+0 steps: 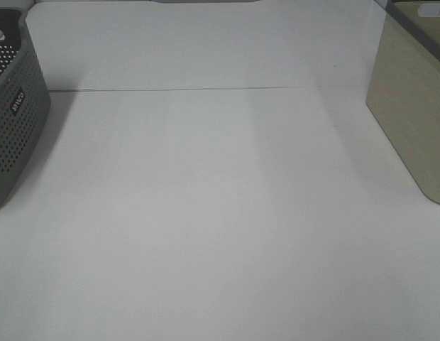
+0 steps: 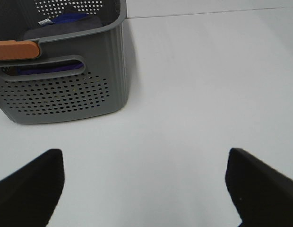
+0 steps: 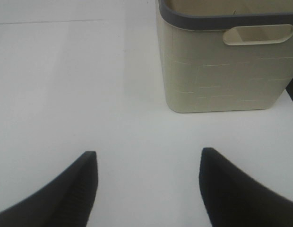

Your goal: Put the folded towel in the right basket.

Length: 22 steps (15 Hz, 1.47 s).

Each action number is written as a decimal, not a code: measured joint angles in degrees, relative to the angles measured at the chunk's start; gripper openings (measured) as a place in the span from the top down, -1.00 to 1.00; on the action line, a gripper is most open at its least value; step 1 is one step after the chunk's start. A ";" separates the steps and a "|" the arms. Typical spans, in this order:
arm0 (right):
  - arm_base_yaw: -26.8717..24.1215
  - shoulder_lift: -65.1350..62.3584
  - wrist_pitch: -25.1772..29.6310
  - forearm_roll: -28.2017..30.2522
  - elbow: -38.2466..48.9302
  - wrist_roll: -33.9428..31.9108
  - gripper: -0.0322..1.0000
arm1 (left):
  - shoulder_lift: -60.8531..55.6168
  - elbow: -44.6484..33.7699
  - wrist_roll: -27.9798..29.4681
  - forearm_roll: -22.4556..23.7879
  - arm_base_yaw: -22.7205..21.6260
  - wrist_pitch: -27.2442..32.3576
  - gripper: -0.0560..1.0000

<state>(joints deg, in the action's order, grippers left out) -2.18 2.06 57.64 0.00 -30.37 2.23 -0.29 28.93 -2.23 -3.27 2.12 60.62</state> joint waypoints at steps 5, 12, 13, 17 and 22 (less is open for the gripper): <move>0.00 -2.41 2.64 -1.49 1.32 2.92 -0.22 | 0.00 0.00 0.00 0.00 0.00 0.00 -0.77; 0.00 -2.41 2.64 -1.55 1.38 3.04 -0.22 | 0.00 0.00 0.00 0.00 0.00 0.00 -0.77; 0.00 -2.41 2.64 -1.55 1.38 3.04 -0.22 | 0.00 0.00 0.00 0.00 0.00 0.00 -0.77; 0.00 -2.41 2.64 -1.55 1.38 3.04 -0.22 | 0.00 0.00 0.00 0.00 0.00 0.00 -0.77; 0.00 -2.41 2.64 -1.55 1.38 3.04 -0.22 | 0.00 0.00 0.00 0.00 0.00 0.00 -0.77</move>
<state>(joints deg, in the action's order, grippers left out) -2.18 -0.34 60.28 -1.55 -28.99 5.27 -0.29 28.93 -2.23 -3.27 2.12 60.62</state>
